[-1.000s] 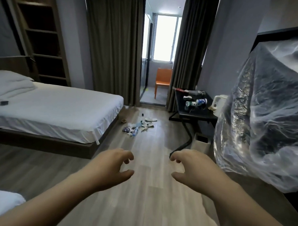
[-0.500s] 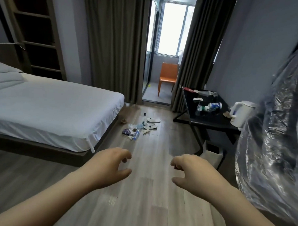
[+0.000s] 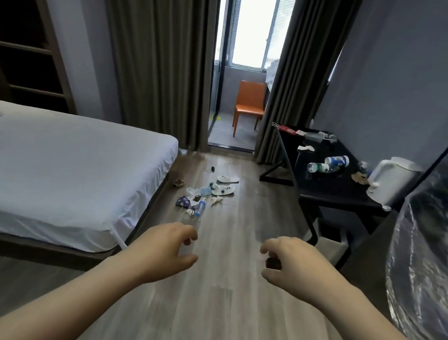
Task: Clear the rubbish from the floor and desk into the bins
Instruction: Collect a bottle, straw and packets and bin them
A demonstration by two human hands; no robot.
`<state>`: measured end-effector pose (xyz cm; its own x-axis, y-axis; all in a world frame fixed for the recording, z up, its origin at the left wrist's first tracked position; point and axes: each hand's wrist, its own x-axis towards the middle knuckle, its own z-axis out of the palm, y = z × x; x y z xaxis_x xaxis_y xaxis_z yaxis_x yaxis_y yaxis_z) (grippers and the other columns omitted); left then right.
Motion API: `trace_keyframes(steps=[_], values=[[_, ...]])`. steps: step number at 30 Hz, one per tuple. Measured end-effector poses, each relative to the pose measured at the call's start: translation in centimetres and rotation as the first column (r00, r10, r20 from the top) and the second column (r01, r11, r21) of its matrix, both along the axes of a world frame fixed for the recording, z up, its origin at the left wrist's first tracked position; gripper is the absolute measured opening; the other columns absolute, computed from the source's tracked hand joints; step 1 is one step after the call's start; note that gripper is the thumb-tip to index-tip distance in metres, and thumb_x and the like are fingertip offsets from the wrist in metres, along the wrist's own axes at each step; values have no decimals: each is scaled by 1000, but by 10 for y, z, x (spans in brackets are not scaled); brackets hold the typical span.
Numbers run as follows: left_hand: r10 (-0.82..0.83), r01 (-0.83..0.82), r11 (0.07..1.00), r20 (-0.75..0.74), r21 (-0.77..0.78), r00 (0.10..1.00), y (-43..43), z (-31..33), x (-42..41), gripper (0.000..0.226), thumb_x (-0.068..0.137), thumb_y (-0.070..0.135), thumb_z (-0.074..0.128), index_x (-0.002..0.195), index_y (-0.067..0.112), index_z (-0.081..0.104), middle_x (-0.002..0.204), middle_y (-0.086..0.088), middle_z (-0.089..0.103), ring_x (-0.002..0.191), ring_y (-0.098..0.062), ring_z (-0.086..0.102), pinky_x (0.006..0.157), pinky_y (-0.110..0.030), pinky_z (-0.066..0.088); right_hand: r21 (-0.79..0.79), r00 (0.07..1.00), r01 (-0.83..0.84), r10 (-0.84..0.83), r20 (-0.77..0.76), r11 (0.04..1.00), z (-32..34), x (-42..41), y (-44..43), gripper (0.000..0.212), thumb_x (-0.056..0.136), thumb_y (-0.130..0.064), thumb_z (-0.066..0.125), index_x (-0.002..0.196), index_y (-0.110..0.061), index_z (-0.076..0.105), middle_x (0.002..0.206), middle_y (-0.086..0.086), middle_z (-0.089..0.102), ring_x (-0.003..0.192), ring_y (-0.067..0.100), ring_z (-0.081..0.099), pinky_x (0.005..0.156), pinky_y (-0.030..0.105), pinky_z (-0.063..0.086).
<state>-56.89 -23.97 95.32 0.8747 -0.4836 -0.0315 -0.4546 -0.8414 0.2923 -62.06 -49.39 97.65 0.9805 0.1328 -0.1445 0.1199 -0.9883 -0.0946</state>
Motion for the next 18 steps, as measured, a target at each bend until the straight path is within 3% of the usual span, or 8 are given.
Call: trace_keyframes(steps=[18], values=[[153, -152, 988, -55, 20, 987, -54, -18, 301, 34, 86, 48, 60, 115, 30, 57, 106, 14, 60, 94, -3, 56, 80, -18, 44, 24, 999, -46, 47, -18, 999, -25, 331, -82, 44, 85, -40, 60, 127, -32, 54, 122, -8, 59, 114, 13, 53, 88, 26, 44]])
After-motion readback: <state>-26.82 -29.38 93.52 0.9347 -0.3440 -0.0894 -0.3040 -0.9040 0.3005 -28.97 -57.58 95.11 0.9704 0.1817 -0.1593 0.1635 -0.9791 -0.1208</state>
